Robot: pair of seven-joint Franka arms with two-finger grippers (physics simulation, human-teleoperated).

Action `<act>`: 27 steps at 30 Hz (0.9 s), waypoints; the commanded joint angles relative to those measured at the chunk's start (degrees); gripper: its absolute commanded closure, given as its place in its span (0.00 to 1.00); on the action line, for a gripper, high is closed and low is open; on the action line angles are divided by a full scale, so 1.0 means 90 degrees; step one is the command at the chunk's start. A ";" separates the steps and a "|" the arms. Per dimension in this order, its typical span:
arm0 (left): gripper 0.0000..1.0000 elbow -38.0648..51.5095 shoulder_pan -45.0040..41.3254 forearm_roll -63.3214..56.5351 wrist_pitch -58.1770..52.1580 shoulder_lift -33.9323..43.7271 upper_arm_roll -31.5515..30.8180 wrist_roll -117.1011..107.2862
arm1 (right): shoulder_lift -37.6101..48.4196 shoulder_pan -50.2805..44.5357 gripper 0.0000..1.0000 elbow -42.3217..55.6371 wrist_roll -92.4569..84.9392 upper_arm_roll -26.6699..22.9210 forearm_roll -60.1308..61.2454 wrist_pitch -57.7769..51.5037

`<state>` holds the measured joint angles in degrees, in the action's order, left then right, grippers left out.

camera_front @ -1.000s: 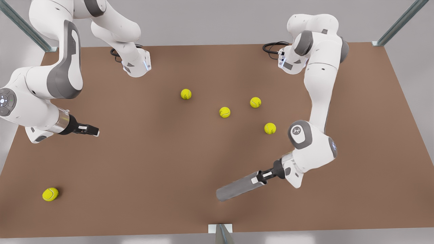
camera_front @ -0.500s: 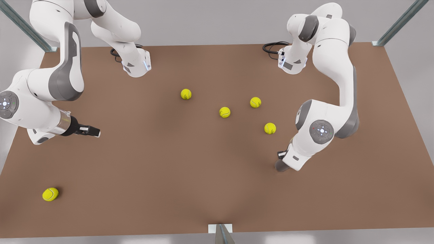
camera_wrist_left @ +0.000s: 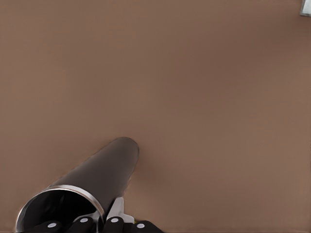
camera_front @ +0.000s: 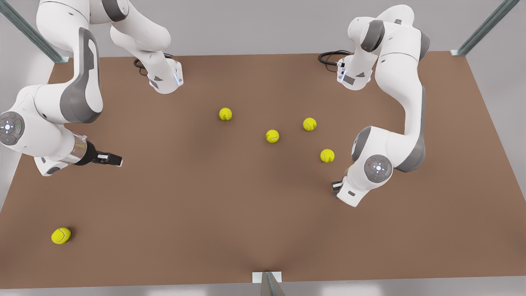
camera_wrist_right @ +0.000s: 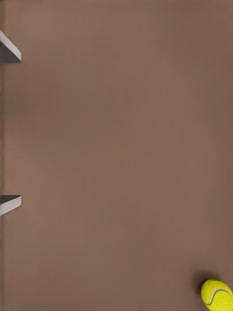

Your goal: Put the tennis tube upright

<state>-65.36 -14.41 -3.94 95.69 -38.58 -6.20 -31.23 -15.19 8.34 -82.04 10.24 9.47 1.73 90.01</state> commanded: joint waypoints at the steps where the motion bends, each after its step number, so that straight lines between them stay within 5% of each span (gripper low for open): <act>1: 0.79 -0.0032 0.0000 0.0135 0.0198 0.0009 -0.0004 -0.0367 | -0.0002 -0.0009 0.00 0.0004 -0.0005 0.0002 0.0004 0.0009; 14: 0.77 -0.0120 -0.0010 0.0370 0.0413 -0.0011 -0.0014 -0.0358 | -0.0041 -0.0028 0.00 0.0014 -0.0005 0.0002 0.0004 0.0018; 16: 0.36 -0.0120 -0.0010 0.0360 0.0413 -0.0040 -0.0014 -0.0348 | -0.0041 -0.0019 0.00 0.0014 -0.0005 0.0002 0.0004 0.0018; 17: 0.07 -0.0120 -0.0020 0.0350 0.0413 -0.0040 -0.0014 -0.0348 | -0.0041 -0.0019 0.00 0.0014 -0.0005 0.0002 0.0004 0.0018; 18: 0.00 -0.0120 -0.0020 0.0350 0.0403 -0.0030 -0.0014 -0.0348 | -0.0041 -0.0019 0.00 0.0014 -0.0005 0.0002 0.0004 0.0018; 27: 0.00 -0.0110 -0.0020 0.0360 0.0266 0.0107 -0.0268 -0.0358 | -0.0334 0.0030 0.00 0.0512 0.0014 -0.0017 -0.0055 -0.0040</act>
<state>-66.41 -14.61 -0.27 98.91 -37.78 -8.47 -33.32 -18.26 8.36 -78.06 10.27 9.36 1.30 90.42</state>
